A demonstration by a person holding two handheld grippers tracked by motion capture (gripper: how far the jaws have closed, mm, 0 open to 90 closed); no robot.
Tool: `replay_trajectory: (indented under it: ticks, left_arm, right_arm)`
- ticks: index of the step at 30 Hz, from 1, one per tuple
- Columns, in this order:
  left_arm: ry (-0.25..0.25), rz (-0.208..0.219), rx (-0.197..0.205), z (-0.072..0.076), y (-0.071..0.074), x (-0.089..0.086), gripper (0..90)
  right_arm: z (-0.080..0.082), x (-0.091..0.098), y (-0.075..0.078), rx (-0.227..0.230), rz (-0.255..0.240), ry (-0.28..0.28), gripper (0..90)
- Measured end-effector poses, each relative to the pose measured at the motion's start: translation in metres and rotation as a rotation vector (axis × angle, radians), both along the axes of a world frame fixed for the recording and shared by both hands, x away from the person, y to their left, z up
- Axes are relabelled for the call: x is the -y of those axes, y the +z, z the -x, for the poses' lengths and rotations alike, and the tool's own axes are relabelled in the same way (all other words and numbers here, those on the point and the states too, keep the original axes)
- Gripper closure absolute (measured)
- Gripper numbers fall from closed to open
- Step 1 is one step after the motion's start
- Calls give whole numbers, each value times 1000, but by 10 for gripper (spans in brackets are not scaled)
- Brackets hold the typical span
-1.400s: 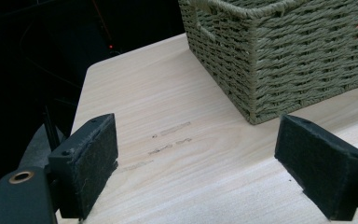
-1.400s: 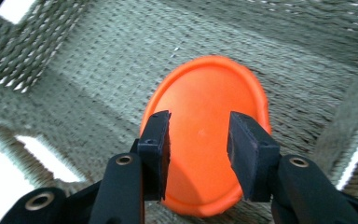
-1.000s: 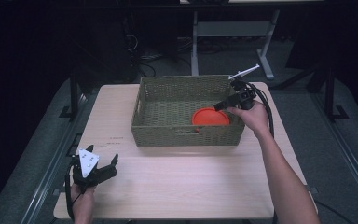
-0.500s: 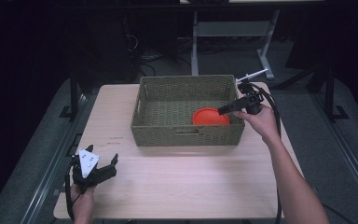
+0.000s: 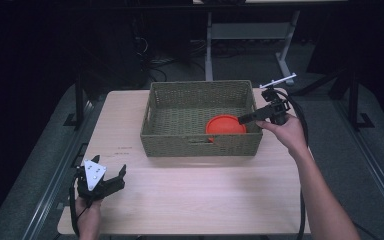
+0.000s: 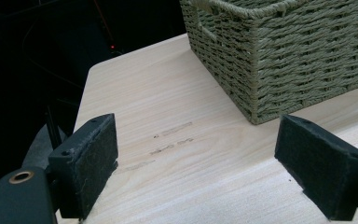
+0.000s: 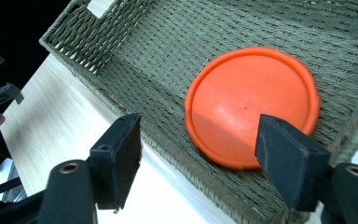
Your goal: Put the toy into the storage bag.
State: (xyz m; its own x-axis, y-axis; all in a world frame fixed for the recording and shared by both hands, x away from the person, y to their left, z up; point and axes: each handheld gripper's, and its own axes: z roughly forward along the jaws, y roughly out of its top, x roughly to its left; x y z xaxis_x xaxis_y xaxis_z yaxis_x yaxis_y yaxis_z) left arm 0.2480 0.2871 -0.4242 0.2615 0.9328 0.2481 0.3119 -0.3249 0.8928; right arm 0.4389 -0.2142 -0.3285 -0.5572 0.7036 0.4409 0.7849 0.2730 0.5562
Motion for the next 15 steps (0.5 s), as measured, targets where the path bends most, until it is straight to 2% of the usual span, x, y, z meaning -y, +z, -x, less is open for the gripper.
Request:
replay_trajectory:
  ticks: [15]
  left_arm:
    - [0,1,1,0,0,0,127]
  right_arm:
    - [21,14,3,28,-36,9,273]
